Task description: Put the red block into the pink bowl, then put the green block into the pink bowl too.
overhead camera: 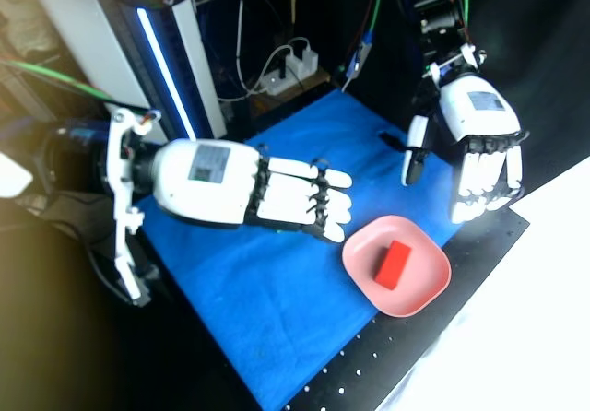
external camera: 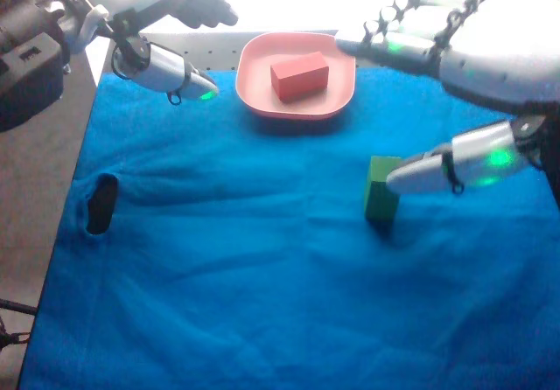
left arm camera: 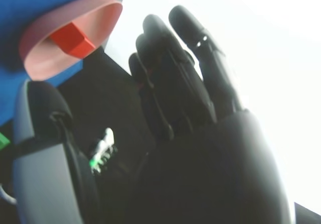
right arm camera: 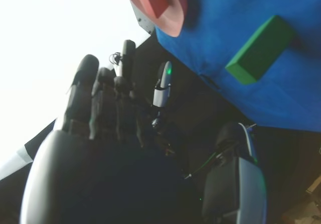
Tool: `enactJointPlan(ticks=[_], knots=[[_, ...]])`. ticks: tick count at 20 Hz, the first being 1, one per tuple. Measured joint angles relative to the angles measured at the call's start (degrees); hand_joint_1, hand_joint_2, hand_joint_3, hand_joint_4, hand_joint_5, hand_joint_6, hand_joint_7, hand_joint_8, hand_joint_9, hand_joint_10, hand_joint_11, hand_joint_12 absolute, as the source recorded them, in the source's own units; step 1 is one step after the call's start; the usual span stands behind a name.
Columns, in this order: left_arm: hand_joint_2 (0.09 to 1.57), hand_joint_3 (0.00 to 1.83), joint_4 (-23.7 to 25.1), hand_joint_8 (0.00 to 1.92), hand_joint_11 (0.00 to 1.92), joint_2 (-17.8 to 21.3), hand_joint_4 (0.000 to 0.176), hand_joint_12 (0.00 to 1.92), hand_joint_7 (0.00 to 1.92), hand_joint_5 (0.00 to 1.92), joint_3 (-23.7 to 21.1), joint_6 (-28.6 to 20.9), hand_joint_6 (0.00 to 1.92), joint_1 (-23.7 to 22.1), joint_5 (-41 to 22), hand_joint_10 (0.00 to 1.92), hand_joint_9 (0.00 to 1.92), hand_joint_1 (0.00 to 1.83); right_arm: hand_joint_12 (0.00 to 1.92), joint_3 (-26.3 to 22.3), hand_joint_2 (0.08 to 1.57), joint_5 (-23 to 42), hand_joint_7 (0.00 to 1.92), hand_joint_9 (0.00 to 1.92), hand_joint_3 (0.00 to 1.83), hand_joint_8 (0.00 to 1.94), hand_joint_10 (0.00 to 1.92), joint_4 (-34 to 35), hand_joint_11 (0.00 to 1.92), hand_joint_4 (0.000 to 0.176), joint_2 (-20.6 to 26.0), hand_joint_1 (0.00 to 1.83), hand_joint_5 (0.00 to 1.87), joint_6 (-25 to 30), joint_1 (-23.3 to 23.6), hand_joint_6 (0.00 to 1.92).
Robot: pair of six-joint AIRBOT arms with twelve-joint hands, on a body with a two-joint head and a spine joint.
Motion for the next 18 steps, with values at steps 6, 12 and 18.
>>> enactJointPlan(ticks=[6,12,18], knots=[[0.91,0.0,-1.16,0.0,0.43,0.26,0.0,0.94,0.81,0.72,0.0,0.26,0.0,0.87,-0.52,0.0,0.84,0.92,1.23,0.0,0.84,0.42,0.53,0.52,0.0,0.02,0.04,-0.09,0.07,0.0,-1.97,0.39,0.28,0.02,-1.29,0.01],[0.91,0.0,-1.38,0.01,0.48,0.28,0.0,0.87,0.83,0.76,-0.42,0.28,0.01,1.25,-0.63,0.01,0.87,1.0,1.42,0.81,0.88,0.55,0.83,0.9,0.0,0.03,0.16,-0.02,0.45,0.0,-3.1,0.5,0.47,0.37,-2.14,0.01],[0.91,0.0,-1.27,0.0,0.41,0.52,0.0,0.97,0.82,0.75,-1.03,0.31,0.0,1.53,-0.35,0.0,0.85,1.02,1.35,1.62,0.94,0.59,1.05,0.96,0.0,0.02,0.63,0.17,0.73,0.0,-4.17,0.5,0.6,1.33,-2.8,0.01]])
